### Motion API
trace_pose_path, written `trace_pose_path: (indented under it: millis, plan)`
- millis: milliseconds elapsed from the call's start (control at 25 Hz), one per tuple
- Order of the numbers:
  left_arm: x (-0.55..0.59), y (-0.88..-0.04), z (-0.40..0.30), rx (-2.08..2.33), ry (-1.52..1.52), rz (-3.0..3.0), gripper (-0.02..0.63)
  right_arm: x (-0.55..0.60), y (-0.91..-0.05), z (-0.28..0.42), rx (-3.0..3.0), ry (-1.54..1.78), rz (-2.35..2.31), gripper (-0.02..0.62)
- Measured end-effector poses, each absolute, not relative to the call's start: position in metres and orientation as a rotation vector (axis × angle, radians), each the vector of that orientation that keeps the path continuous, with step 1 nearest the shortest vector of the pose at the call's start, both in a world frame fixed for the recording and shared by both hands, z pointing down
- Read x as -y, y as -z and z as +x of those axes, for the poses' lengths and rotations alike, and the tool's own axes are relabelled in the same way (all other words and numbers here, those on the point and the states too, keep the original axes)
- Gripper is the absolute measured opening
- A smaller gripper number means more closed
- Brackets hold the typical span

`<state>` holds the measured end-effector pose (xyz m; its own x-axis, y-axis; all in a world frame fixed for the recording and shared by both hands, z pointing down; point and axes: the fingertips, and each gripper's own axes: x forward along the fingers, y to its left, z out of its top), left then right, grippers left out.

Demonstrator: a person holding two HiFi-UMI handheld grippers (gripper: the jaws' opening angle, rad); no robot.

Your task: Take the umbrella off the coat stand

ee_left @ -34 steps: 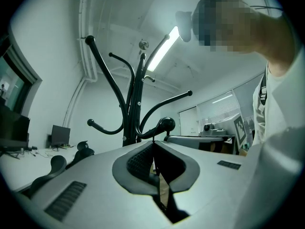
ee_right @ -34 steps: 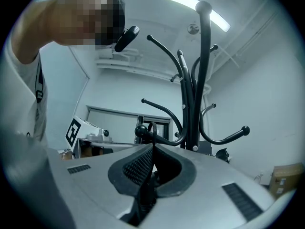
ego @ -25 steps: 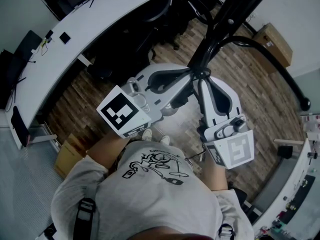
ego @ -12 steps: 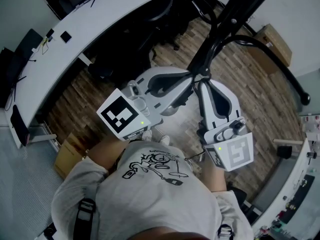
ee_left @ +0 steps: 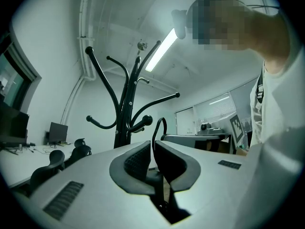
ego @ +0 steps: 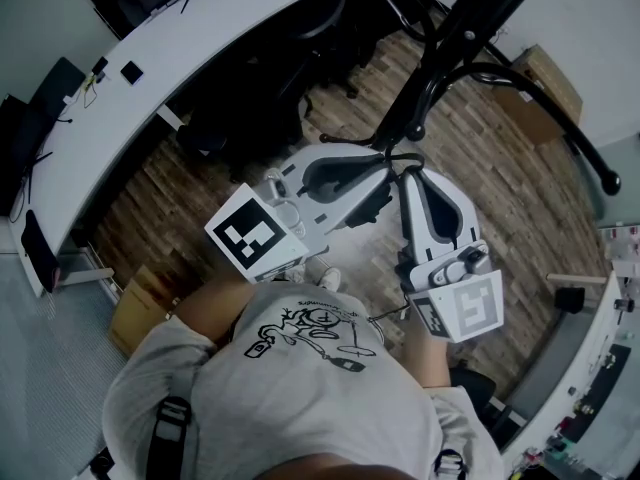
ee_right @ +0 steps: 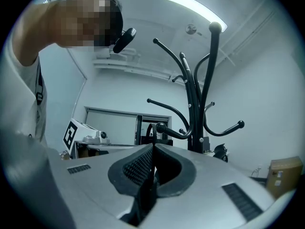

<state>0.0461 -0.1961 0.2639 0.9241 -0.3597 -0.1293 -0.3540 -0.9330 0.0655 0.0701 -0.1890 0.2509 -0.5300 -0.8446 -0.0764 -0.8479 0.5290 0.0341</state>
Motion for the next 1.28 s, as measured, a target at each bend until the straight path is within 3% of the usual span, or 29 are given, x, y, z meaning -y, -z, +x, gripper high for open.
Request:
trace_pose_path:
  millis: [1280]
  plan:
    - [0.205,-0.296,-0.009,0.827,0.124,2.963,0.028,0.164,-0.295,0.121,-2.660,-0.023,-1.707,0.015]
